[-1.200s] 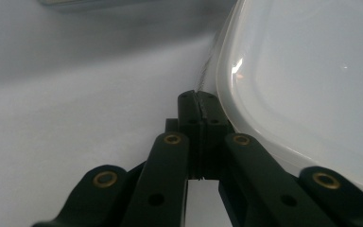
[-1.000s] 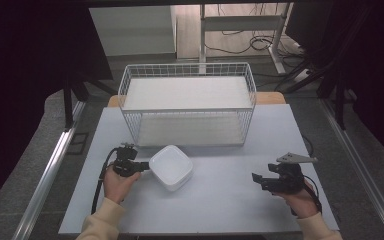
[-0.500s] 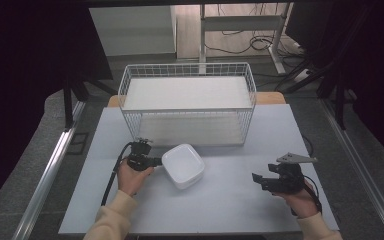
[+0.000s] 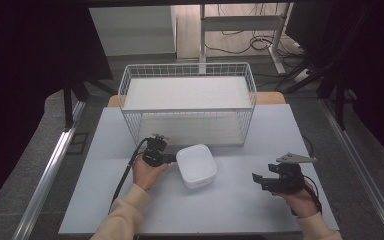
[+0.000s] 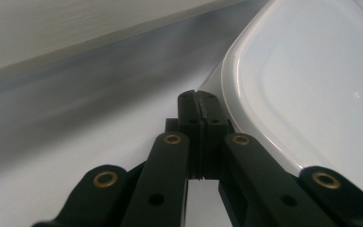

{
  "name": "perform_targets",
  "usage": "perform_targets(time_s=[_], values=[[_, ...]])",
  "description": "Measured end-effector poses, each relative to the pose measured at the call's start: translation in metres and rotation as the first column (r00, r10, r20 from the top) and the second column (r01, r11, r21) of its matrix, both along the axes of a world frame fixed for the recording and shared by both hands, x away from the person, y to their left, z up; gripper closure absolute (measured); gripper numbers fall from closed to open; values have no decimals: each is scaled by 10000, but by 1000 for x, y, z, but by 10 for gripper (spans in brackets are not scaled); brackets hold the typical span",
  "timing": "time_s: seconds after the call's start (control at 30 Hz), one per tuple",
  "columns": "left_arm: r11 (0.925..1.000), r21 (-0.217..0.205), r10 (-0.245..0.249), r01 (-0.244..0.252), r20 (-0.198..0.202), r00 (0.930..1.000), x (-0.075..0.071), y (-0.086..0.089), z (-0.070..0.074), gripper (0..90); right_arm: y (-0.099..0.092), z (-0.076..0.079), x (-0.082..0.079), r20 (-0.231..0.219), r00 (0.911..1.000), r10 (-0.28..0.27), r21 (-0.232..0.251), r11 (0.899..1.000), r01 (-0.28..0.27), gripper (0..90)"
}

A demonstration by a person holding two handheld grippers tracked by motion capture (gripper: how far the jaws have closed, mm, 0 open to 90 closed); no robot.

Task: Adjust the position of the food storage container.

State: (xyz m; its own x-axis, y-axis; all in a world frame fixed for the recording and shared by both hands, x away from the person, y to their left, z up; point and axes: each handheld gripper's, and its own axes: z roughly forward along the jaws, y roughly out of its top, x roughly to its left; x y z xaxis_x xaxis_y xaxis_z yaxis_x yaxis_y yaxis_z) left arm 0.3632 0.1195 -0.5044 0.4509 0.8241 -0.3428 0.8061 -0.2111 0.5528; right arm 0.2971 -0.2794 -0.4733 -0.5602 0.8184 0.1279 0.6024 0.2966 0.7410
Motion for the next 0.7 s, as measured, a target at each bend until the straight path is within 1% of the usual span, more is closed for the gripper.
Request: perform_targets(time_s=[0.03, 0.1, 0.13, 0.17, 0.2, 0.3, 0.33, 0.4, 0.47, 0.7], values=[[10000, -46, 7, -7, -11, 10000, 0, -3, 0, 894, 0, 0, 0, 9, 10000, -2, -6, 10000, 2, 242], [9997, -142, -190, 190, 18, 9998, 4, -8, 0, 894, 0, 0, 0, -11, 10000, -41, 6, 10000, 41, 243], [9997, -142, -190, 190, 18, 9998, 4, -8, 0, 894, 0, 0, 0, -11, 10000, -41, 6, 10000, 41, 243], [9993, -318, -194, 195, 13, 9998, 5, -10, 0, 894, 0, 0, 0, -23, 10000, -45, 1, 10000, 45, 243], [9991, -353, -240, 239, -3, 9997, 6, -10, -1, 894, 0, 0, 0, -23, 10000, -45, 1, 10000, 45, 243], [9992, -263, -304, 303, -34, 9995, 8, -15, -1, 894, 0, -1, 0, -10, 10000, -18, -22, 10000, 18, 243], [9990, -235, -391, 390, -36, 9992, 8, -16, 0, 894, 0, -1, 0, -15, 10000, -11, -26, 10000, 11, 243], [9990, -305, -338, 337, -32, 9994, 9, -19, -1, 894, 0, -1, 0, -14, 10000, 17, -38, 10000, -18, 243], [9985, -253, -489, 489, -6, 9988, 11, -21, 0, 894, 0, -1, 0, -19, 10000, 25, -41, 10000, -25, 242], [9982, -327, -504, 504, 7, 9987, 15, -31, -1, 894, 1, -1, 0, -81, 10000, 46, -69, 10000, -46, 241]])
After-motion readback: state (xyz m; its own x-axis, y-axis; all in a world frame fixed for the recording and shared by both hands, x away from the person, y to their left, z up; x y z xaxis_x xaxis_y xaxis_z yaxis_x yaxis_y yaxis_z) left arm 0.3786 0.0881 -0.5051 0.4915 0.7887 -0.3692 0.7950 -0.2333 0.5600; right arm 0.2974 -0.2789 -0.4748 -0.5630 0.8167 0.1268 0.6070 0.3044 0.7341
